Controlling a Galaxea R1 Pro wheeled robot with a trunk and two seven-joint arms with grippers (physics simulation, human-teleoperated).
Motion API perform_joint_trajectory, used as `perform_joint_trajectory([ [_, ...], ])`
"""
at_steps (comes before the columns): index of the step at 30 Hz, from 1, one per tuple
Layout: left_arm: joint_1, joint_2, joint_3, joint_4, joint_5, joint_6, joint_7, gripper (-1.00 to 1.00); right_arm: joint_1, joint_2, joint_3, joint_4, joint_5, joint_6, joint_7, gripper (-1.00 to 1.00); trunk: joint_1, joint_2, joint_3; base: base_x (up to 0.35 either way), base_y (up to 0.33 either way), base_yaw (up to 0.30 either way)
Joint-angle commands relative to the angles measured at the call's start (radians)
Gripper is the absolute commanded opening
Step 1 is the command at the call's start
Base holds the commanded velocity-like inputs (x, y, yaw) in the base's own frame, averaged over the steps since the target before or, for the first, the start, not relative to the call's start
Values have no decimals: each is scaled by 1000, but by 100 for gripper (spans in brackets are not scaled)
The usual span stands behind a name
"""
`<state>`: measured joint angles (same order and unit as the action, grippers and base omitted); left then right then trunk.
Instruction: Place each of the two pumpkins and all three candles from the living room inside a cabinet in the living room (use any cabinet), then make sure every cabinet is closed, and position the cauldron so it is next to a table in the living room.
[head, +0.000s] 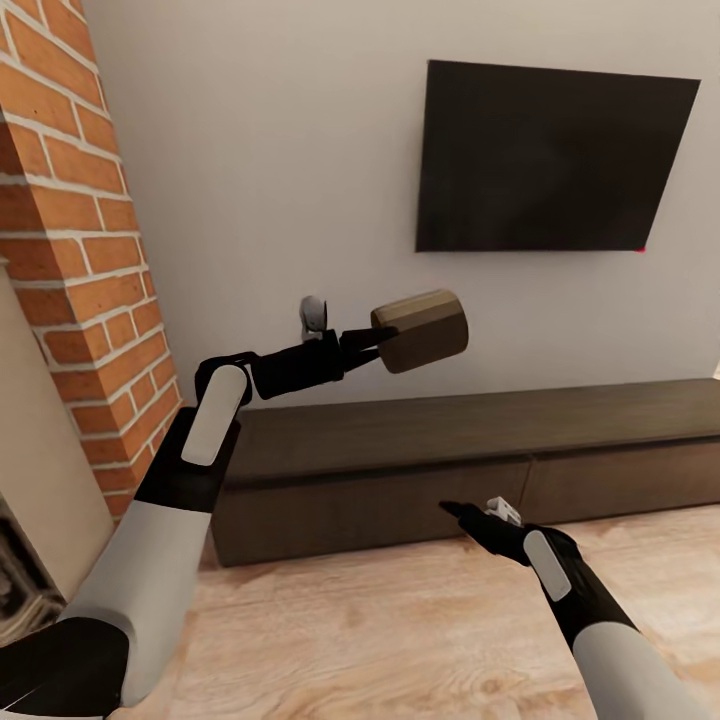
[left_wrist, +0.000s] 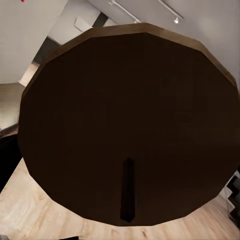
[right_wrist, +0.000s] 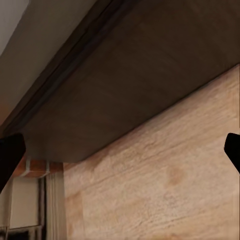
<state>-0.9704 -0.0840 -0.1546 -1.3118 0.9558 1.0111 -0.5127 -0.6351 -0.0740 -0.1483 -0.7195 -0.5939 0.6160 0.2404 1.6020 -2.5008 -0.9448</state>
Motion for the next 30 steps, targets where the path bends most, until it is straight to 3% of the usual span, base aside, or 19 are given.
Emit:
perform_joint_trajectory([
  [1,-1,0,1,0,0,4,-6,-100,-1,0,-4,5,0,6,3,100,0,0,-1,286,144,-54],
  [11,-1,0,0,-2,0,4,-6,-100,-1,0,-7,34,-11,6,7,100,0,0,7,230,105,-184],
  [15,-1,0,-20,-5,0,4,-6,-100,-1,-1,-9,37,-26,6,8,100,0,0,8,32,10,-78],
  [16,-1,0,-47,-8,0,3,-4,-100,-1,-1,-10,38,-80,5,8,100,0,0,8,4,1,-10],
  [21,-1,0,-52,-9,-1,3,-3,-100,-1,-1,-9,38,-109,5,9,100,0,0,8,2,1,-4],
  [23,-1,0,-53,-9,-1,3,-3,-100,-1,0,-8,38,-115,-9,9,100,0,0,8,0,0,-1],
  [25,-1,0,-54,-9,-2,2,-1,-100,-1,0,-6,38,-115,-72,4,100,0,0,8,0,0,0],
  [30,-1,1,-54,-9,-2,1,-1,-100,-1,1,-5,39,-115,-82,1,100,0,0,8,0,0,0],
])
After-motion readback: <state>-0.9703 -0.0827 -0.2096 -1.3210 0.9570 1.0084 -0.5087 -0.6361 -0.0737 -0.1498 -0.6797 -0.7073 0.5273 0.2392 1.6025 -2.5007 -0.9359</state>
